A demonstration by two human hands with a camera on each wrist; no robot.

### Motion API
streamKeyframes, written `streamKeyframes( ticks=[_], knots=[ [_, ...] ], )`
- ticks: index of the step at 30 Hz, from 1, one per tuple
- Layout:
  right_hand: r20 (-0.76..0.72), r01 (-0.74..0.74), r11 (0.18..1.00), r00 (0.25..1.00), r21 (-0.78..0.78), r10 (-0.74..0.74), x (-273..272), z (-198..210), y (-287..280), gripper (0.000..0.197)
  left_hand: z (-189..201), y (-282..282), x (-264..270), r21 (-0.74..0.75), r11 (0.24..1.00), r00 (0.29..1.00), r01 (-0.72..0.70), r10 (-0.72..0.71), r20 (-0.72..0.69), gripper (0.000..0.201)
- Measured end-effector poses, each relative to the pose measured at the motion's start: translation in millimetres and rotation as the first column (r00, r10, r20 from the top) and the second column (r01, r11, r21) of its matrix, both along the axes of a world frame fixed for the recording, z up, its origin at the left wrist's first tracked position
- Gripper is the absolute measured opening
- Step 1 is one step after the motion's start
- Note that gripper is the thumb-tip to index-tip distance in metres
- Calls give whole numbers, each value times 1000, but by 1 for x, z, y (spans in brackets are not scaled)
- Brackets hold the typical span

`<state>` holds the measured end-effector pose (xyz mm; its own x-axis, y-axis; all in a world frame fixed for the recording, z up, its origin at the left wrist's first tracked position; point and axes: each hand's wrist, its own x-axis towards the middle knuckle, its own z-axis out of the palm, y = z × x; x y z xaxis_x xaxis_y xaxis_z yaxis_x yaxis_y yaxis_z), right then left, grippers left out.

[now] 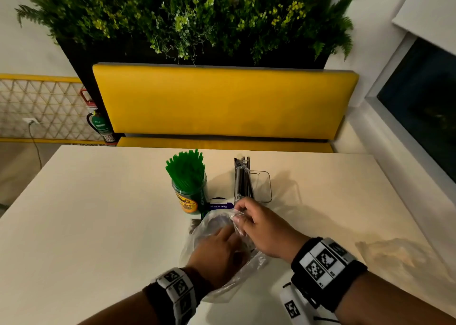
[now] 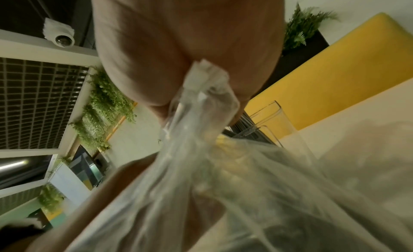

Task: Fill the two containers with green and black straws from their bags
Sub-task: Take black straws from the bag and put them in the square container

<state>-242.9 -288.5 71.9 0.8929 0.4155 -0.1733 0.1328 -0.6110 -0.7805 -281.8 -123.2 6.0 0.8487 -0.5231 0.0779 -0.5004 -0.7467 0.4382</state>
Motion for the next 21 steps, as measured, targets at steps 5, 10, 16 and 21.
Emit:
streamKeyframes(
  ticks=[5, 10, 16, 21],
  knots=[
    [94, 61, 998, 994, -29, -58, -10, -1, 0, 5, 3, 0, -8, -180, 983, 996, -37, 50, 70, 33],
    [172, 146, 989, 975, -36, -138, -15, 2, 1, 5, 16, -10, -24, -202, 979, 1000, 2, -5, -15, 19],
    [-145, -30, 985, 988, 167, 55, -28, 9, 17, 13, -5, -23, -2, -45, 993, 891, -107, 76, -448, 43],
    [37, -72, 995, 997, 66, 69, -20, 23, 11, 15, -15, -19, 12, 355, 929, 899, -107, 243, -364, 44]
  ],
)
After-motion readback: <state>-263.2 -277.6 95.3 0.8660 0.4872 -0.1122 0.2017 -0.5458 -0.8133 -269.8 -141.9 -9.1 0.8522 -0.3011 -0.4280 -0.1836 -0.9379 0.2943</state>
